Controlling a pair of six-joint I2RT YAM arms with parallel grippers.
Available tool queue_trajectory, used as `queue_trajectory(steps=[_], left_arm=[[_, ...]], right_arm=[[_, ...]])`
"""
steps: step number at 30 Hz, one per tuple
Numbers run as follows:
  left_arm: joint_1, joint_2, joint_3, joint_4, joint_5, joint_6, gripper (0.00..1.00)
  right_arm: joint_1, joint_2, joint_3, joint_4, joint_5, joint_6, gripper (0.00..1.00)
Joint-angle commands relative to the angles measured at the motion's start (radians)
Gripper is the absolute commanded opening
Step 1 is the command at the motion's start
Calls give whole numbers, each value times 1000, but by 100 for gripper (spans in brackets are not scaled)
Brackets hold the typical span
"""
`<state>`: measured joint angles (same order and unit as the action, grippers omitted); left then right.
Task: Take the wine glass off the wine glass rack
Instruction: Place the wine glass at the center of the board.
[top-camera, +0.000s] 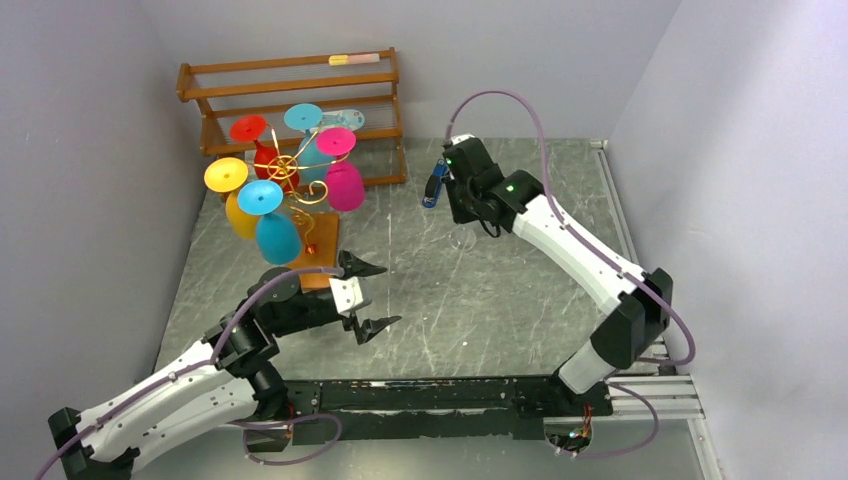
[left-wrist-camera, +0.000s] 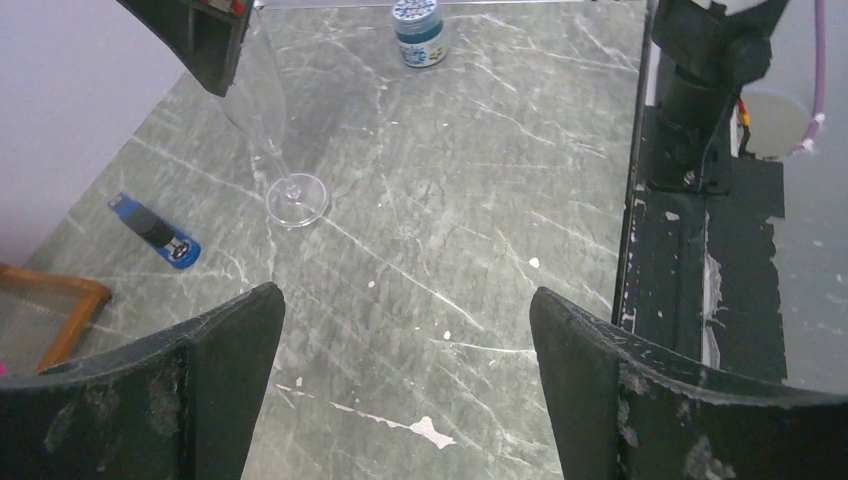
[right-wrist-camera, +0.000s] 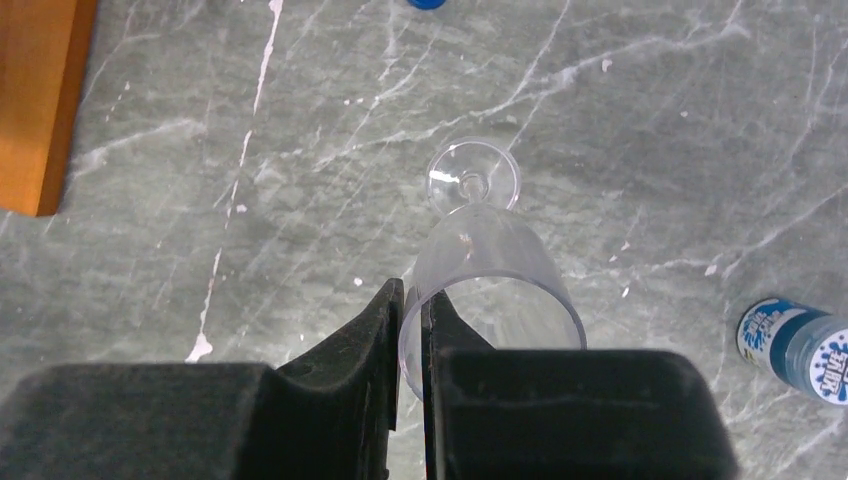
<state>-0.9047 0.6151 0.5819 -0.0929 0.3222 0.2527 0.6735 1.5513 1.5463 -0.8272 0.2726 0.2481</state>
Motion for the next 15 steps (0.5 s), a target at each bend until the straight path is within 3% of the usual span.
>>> queue_trajectory(steps=[1,7,15], left_arm=[[7,-33,19,24,-91,-78,97],[7,-64,13,-11,-102,-59,97],[7,-45,33,-44,-135,-30,97]], right_arm=[[-3,70,93,58,4,-15,0],[-25,205,216,-7,-70,-21,0],[-74,259,267,-71,-125,-33,0]])
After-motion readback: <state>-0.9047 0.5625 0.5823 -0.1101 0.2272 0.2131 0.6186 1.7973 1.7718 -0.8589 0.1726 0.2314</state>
